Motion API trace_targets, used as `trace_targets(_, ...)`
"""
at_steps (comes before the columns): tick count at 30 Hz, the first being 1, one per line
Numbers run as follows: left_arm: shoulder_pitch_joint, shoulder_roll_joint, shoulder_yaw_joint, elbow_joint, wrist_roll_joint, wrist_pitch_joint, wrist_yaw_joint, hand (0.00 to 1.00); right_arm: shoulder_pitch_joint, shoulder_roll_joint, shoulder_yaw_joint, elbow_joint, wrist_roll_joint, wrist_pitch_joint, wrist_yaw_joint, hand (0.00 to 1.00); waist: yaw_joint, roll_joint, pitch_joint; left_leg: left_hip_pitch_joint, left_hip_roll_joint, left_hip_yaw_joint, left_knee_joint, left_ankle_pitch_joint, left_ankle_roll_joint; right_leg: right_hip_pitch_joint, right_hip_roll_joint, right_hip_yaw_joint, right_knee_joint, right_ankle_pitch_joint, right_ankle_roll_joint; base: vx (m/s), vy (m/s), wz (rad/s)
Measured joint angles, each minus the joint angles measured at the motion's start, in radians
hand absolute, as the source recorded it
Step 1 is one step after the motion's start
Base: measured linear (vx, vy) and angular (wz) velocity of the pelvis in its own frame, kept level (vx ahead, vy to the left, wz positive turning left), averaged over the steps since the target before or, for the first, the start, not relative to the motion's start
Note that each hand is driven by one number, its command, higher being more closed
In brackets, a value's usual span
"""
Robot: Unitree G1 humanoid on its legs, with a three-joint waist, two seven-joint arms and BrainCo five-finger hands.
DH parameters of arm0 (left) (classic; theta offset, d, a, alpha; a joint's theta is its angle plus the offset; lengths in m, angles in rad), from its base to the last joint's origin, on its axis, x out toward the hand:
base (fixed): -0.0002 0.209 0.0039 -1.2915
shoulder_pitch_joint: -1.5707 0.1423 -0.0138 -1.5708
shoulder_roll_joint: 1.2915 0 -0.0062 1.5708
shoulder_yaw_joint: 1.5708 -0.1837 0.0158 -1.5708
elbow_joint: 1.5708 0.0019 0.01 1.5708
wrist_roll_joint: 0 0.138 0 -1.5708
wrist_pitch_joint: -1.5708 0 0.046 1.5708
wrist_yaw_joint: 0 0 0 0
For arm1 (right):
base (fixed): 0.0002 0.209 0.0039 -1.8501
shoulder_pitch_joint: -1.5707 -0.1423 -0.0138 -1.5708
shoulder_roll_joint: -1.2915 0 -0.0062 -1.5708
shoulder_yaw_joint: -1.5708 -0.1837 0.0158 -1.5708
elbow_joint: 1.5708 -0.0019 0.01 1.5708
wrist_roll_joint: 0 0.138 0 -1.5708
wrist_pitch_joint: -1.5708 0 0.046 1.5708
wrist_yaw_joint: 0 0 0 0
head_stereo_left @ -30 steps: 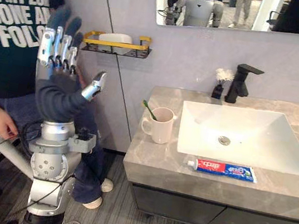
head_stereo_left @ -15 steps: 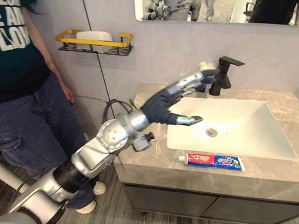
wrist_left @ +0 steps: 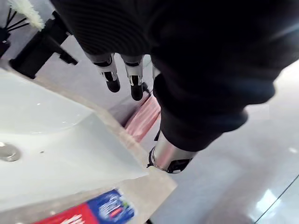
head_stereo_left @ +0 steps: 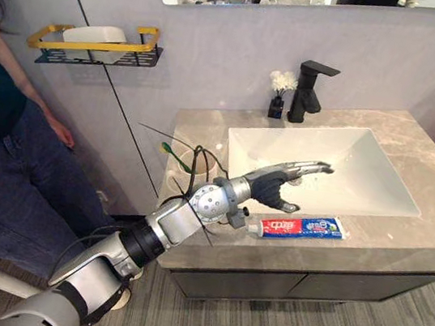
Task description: Organize washtable
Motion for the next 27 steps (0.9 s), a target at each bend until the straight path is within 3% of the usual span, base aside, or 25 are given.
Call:
trace_targets(4,0.007,0.019,-0.009,0.018,0.041,0.001,-0.005,0.00,0.001,-0.002,0.004,-0.018,-0.001,0.000,0.000,0.00,-0.001,0.001,0.006,0.000,0.003,0.010,-0.005,-0.002,0.003,0.013,0.009,0.004,-0.050,0.033,0.000,-0.06,0.006,-0.10)
trace_targets(12,0.007,0.022,-0.008,-0.078,0.077,-0.002,-0.005,0.00,0.003,0.002,0.008,-0.018,-0.001,0.000,0.000,0.00,0.000,0.004,0.004,-0.010,0.013,0.010,-0.003,-0.002,0.003,0.003,0.013,0.011,-0.045,0.034,0.002,-0.02,-0.002,-0.01)
trace_targets(27,0.207,0.043,0.005,-0.035,0.087,0.019,-0.005,0.00,0.000,-0.008,0.020,-0.021,-0.001,0.001,0.001,0.00,-0.001,0.004,0.020,0.008,0.018,0.002,-0.009,-0.003,0.002,0.046,0.019,-0.025,-0.083,0.040,-0.003,0.00,0.001,0.05)
